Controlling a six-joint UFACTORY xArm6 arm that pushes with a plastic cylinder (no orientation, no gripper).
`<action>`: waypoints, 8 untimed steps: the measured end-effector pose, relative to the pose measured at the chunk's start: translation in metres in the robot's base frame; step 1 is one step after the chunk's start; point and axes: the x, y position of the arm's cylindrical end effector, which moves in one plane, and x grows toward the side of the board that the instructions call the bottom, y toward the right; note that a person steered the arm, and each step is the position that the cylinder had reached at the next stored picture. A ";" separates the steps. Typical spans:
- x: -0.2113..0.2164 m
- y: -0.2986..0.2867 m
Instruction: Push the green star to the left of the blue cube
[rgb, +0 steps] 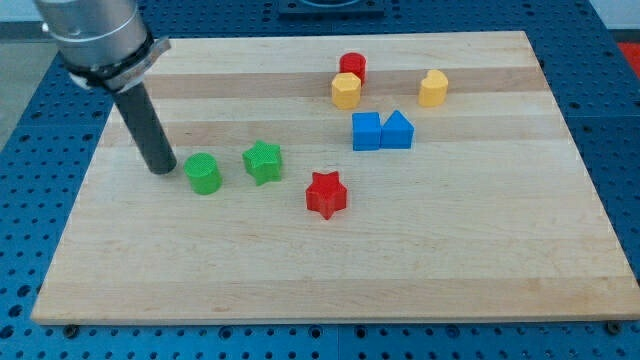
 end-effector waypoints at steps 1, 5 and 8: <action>0.029 0.002; 0.006 0.112; -0.015 0.143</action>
